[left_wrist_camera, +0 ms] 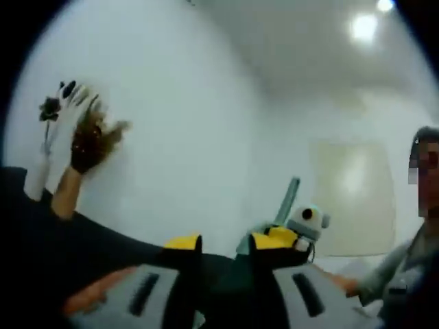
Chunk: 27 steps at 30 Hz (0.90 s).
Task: Pick up the broom and sweep the trash on the tabletop into the dustpan.
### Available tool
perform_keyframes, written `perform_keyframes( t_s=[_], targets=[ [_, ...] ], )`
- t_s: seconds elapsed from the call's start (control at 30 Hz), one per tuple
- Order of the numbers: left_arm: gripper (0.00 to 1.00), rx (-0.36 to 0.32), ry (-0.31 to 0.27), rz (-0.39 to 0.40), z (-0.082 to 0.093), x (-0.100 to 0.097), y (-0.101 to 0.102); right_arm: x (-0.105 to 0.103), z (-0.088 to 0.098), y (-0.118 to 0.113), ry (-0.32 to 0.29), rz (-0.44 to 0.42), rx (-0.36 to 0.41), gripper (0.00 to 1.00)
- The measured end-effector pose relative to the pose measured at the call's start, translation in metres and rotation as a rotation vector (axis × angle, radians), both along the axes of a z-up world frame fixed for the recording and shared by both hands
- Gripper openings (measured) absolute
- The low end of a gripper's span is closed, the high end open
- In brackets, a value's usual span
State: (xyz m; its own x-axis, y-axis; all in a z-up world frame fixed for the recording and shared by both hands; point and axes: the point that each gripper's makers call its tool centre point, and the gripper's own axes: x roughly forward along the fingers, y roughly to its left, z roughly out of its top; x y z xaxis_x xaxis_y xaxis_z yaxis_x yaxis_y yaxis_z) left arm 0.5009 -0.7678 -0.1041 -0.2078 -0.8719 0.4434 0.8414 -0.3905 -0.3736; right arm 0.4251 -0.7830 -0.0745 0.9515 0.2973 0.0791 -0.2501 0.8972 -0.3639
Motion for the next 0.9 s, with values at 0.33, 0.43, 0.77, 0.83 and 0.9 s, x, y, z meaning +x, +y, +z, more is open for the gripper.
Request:
perform_keyframes(
  t_s=[0.33,0.43,0.77,0.83,0.9],
  targets=[
    [0.25,0.009,0.214,0.193,-0.026,0.067,0.004,0.070,-0.041,0.002,0.038,0.029,-0.078,0.05],
    [0.25,-0.007,0.267,0.238,-0.028,0.077,0.015,0.086,-0.057,-0.007,0.060,0.014,-0.090,0.05],
    [0.26,-0.031,0.366,0.279,-0.027,0.094,0.025,0.109,-0.084,0.001,0.042,0.065,-0.145,0.05],
    [0.26,-0.031,0.373,0.279,-0.028,0.095,0.025,0.113,-0.090,0.001,0.053,0.064,-0.185,0.05],
    [0.26,-0.033,0.396,0.276,-0.029,0.098,0.026,0.117,-0.091,-0.004,0.055,0.061,-0.214,0.05]
  ],
)
